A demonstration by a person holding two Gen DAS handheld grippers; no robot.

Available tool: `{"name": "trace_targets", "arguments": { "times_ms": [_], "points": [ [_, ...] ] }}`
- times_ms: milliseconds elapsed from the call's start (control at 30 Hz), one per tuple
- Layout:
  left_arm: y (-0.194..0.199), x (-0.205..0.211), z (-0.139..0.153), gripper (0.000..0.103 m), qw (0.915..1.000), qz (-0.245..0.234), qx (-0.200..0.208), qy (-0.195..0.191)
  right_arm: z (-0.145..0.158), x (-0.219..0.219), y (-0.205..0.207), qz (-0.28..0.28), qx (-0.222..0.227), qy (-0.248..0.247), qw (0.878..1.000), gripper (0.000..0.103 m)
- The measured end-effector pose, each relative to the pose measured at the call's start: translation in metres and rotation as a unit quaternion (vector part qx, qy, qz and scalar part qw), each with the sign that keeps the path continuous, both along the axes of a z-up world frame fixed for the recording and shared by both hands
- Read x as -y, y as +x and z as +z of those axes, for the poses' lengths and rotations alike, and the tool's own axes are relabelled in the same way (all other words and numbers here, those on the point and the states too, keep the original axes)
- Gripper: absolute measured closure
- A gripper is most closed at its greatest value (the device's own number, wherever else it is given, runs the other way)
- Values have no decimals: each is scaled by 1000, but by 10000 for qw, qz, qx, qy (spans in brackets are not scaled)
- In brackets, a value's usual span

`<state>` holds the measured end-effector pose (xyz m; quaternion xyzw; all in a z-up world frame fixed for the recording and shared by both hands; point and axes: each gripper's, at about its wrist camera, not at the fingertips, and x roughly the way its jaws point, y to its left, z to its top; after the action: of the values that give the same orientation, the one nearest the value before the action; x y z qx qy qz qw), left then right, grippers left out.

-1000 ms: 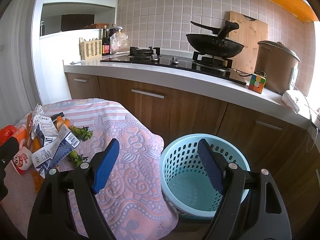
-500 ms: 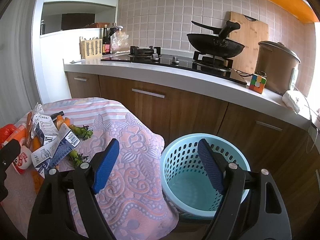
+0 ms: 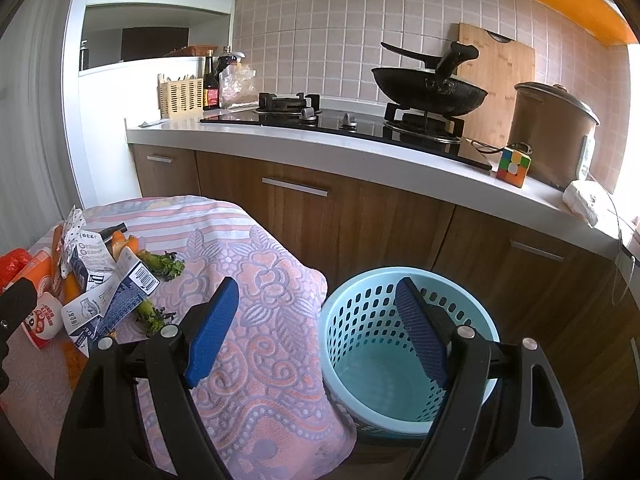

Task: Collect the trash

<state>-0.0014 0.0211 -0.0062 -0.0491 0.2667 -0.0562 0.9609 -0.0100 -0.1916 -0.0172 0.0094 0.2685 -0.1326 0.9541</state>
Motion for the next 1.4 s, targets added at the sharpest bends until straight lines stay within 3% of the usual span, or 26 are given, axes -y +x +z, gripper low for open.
{"name": "trace_targets", "arguments": {
  "times_ms": [433, 700, 1167, 1267, 1400],
  "points": [
    [-2, -13, -1, 7, 9999, 129, 29, 10, 2, -8, 0, 68, -3, -51, 10000, 27],
    [-2, -79, -1, 7, 9974, 650, 96, 294, 4, -25, 1, 370, 25, -87, 9993, 18],
    [44, -161, -28, 10, 9954, 636, -716, 21, -1, -89, 19, 1110, -85, -236, 9935, 18],
    [62, -160, -34, 18, 9927, 719, -958, 153, -5, -102, 25, 1335, -167, -111, 9908, 18],
    [81, -153, -46, 20, 9898, 576, -1238, 398, -14, -116, 45, 1689, -467, 222, 9843, 18]
  ]
}}
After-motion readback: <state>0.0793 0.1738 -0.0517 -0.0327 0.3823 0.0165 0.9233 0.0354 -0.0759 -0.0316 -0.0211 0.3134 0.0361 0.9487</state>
